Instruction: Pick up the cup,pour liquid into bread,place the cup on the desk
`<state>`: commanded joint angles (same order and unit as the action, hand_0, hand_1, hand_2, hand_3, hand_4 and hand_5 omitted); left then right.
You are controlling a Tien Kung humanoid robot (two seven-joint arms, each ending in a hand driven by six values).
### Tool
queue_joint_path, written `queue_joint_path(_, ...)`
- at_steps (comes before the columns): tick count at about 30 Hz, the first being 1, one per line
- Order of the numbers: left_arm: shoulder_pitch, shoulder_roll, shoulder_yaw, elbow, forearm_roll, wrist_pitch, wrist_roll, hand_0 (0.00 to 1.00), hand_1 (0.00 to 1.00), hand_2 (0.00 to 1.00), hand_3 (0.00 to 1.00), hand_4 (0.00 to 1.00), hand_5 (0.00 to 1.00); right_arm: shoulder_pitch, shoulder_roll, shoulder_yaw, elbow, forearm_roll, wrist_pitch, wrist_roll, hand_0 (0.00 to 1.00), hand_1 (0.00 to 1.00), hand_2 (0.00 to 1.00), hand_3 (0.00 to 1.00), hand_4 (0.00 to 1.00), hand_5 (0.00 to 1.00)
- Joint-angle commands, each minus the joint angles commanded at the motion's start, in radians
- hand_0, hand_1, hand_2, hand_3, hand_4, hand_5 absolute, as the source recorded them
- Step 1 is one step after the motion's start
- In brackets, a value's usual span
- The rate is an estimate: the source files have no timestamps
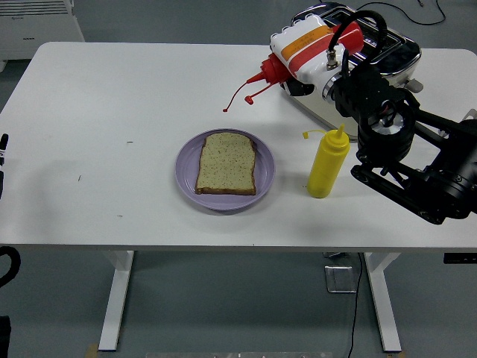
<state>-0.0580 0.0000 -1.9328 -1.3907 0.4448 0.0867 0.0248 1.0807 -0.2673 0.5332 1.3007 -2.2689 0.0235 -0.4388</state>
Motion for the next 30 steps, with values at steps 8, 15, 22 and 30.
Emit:
queue_joint_path(8, -0.007, 0.0, 0.004, 0.0, 0.001, -0.003, 0.0, 0.786, 0.738, 0.733, 0.682, 0.546, 0.982, 0.006, 0.027, -0.151, -0.006, 0.0, 0.022, -0.013, 0.076, 0.075, 0.183, 0.296, 0.648, 0.243)
queue_joint_path(15, -0.003, 0.0, 0.001, 0.001, 0.0, -0.002, -0.001, 0.784, 0.737, 0.732, 0.681, 0.544, 0.981, -0.027, 0.016, -0.026, 0.005, 0.0, 0.007, -0.012, 0.076, 0.076, 0.183, 0.3, 0.644, 0.245)
queue_joint_path(22, -0.004, 0.0, 0.003, 0.002, 0.0, -0.002, -0.001, 0.782, 0.734, 0.73, 0.677, 0.547, 0.986, -0.122, 0.029, 0.237, 0.028, 0.006, -0.142, 0.041, 0.076, 0.076, 0.183, 0.302, 0.653, 0.259)
queue_joint_path(30, -0.005, 0.0, 0.006, 0.001, 0.0, -0.003, 0.0, 0.783, 0.734, 0.728, 0.676, 0.543, 0.987, -0.258, 0.036, 0.461, 0.039, 0.309, -0.393, 0.214, 0.101, 0.093, 0.198, 0.31, 0.663, 0.265)
